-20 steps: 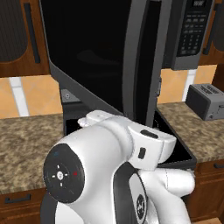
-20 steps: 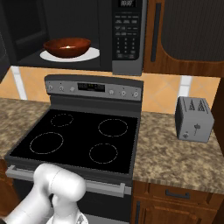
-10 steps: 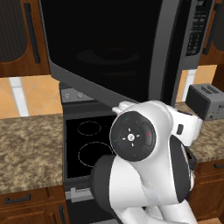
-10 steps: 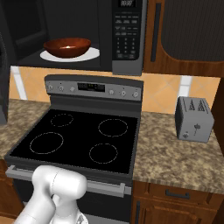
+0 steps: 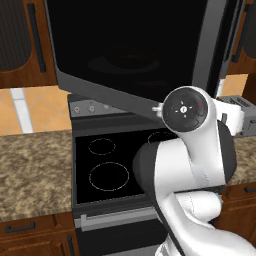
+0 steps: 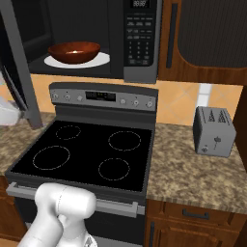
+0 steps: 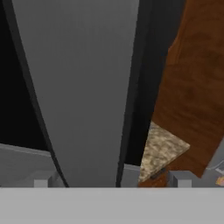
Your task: Open the microwave, place the bowl with waffle inside the microwave, then close the microwave door and turn it on.
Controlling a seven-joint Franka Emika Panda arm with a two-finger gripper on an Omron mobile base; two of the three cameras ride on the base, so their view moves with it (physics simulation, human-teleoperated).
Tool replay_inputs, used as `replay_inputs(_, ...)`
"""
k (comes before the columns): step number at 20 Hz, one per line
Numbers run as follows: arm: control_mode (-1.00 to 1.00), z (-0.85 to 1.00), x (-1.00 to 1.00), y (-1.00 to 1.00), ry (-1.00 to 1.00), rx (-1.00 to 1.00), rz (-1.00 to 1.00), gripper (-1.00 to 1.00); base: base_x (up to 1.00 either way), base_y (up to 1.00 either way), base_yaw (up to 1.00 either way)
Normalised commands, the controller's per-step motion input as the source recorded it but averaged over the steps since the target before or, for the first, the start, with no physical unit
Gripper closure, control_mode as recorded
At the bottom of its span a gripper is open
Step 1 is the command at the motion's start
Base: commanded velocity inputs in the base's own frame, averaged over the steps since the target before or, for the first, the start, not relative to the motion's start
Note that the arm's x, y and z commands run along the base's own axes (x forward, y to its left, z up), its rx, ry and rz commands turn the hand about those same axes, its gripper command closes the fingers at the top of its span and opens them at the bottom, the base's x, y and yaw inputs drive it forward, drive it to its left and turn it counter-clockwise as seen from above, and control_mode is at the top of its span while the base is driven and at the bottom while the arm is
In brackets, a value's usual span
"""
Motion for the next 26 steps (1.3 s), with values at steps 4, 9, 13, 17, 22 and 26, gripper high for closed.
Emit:
replay_inputs(4, -1.00, 0.00, 0.64, -0.34, 0.06, 0.00, 0.00, -1.00, 0.00, 0.00, 0.00)
replay_inputs(9, -1.00, 0.00, 0.85, -0.36, 0.00, 0.04, 0.00, -1.00, 0.00, 0.00, 0.00)
replay_inputs(13, -1.00, 0.00, 0.96, -0.37, 0.00, 0.11, 0.00, -1.00, 0.00, 0.00, 0.00)
replay_inputs(17, -1.00, 0.00, 0.99, -0.42, 0.00, 0.17, 0.02, -1.00, 0.00, 0.00, 0.00)
replay_inputs(22, -1.00, 0.00, 0.85, -0.39, -0.03, 0.13, 0.06, -1.00, 0.00, 0.00, 0.00)
replay_inputs(26, -1.00, 0.00, 0.77, -0.26, -0.02, 0.02, 0.13, -1.00, 0.00, 0.00, 0.00)
